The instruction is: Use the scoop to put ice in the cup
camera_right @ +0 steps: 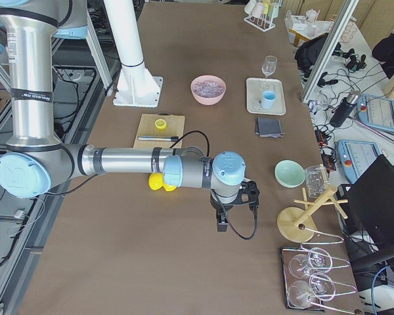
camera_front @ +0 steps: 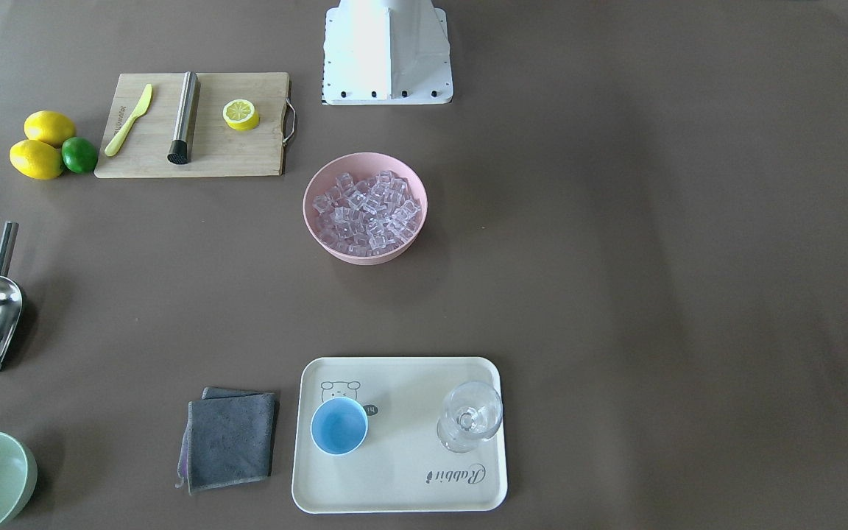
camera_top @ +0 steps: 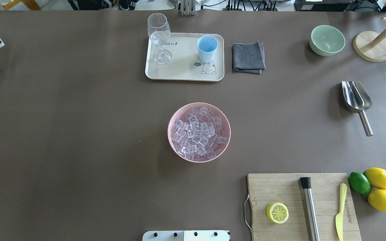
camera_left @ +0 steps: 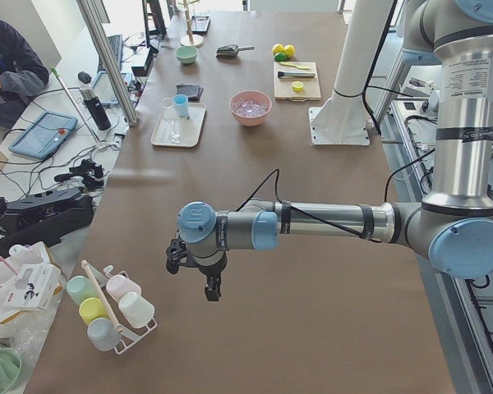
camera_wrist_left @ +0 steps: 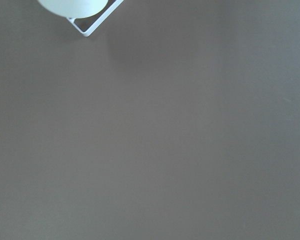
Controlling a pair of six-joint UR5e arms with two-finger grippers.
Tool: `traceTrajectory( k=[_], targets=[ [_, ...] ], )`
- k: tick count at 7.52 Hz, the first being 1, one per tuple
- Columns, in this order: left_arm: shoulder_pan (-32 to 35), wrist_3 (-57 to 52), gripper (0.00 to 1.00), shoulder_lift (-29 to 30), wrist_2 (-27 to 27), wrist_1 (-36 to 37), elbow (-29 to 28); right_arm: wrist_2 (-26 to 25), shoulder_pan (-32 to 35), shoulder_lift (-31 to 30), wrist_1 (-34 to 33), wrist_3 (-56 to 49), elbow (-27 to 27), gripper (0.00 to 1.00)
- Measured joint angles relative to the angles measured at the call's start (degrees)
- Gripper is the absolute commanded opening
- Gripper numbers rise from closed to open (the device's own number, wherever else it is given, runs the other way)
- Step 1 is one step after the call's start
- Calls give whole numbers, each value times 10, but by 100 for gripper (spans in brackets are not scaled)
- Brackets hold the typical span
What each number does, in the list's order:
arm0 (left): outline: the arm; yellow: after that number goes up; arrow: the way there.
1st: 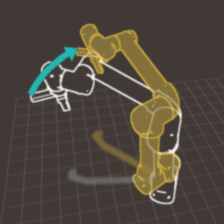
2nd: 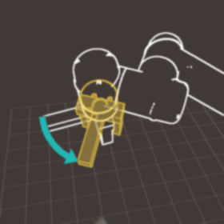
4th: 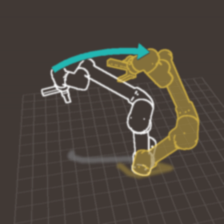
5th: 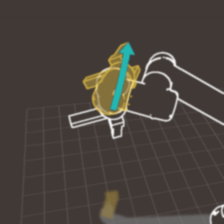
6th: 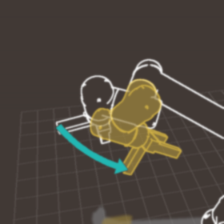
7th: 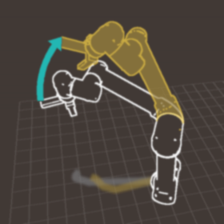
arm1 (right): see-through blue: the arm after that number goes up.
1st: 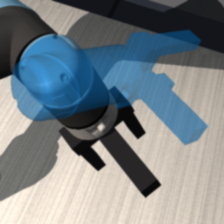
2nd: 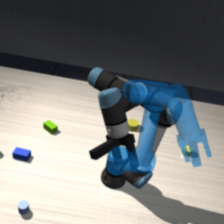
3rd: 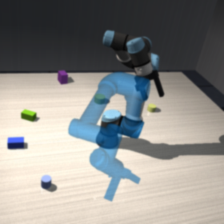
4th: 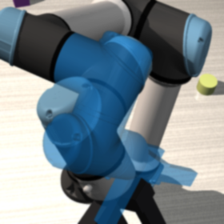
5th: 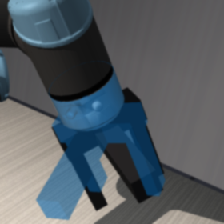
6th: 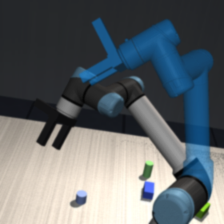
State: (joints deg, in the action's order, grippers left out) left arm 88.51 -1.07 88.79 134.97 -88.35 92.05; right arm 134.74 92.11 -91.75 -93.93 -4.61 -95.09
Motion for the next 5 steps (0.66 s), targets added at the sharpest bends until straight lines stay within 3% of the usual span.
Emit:
traceTrajectory(
  k=[3,5],
  targets=[
    [-47,-1,98,18,49,-49,7,1,-63,11,36,90,-8,100],
    [-103,4,98,36,52,-86,21,6,-121,14,122,229,-8,100]
  ],
)
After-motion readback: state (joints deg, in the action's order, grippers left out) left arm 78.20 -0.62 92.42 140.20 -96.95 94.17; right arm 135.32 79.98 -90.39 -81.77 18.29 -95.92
